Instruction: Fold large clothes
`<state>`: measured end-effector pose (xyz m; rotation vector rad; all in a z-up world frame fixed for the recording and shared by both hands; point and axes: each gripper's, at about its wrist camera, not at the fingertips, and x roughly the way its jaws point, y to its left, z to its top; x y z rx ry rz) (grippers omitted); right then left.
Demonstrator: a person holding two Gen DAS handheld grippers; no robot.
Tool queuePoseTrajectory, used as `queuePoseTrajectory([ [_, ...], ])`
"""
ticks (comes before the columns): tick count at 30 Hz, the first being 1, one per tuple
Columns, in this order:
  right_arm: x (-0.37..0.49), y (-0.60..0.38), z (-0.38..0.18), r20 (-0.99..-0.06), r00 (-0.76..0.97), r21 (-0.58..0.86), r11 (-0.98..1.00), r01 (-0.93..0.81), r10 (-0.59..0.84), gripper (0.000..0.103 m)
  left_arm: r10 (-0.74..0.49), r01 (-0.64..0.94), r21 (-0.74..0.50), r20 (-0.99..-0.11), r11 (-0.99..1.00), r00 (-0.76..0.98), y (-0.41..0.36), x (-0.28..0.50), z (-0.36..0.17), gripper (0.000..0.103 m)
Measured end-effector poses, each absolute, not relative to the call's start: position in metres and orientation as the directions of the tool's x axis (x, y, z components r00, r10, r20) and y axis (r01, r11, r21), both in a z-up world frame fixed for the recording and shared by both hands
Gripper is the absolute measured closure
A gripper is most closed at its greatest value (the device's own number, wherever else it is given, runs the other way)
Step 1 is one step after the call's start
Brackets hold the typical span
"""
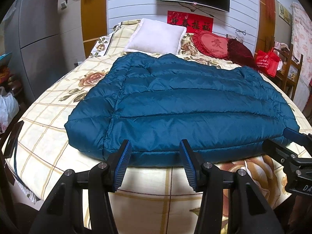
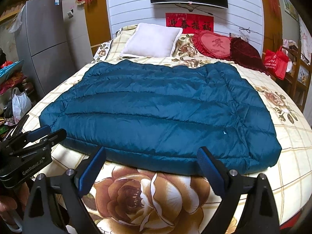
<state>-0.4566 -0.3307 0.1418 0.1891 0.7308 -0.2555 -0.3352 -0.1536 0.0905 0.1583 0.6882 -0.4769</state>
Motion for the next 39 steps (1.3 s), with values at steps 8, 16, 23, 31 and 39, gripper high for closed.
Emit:
queuePoseTrajectory([
  [8,-0.455,-0.331,0.14,-0.683,0.713,0.087,0.951,0.297,-0.16,0.007,-0.371,0.476,-0.013,-0.645,0.879,0.668,-0.154,-0.336,0.091,0.056],
  [16,-0.453,-0.331,0.138,-0.687,0.709,0.084,0.952,0.295,-0.16,0.007,-0.375,0.476,-0.019,-0.644,0.879,0.666,-0.155,-0.336,0.091,0.056],
  [23,-0.452,-0.329,0.135,-0.691,0.706,0.09,0.951,0.296,-0.154,0.007,-0.38,0.485,-0.02,-0.65,0.874,0.658,-0.157,-0.337,0.09,0.056],
  [31,-0.449,-0.329,0.132,-0.698,0.701,0.096,0.951,0.295,-0.147,0.007,-0.411,0.501,-0.046,-0.638,0.864,0.651,-0.155,-0.336,0.091,0.056],
  [39,-0.444,-0.342,0.136,-0.69,0.708,0.115,0.942,0.314,-0.152,0.006,-0.439,0.506,-0.095,-0.648,0.857,0.623,-0.151,-0.327,0.093,0.056],
])
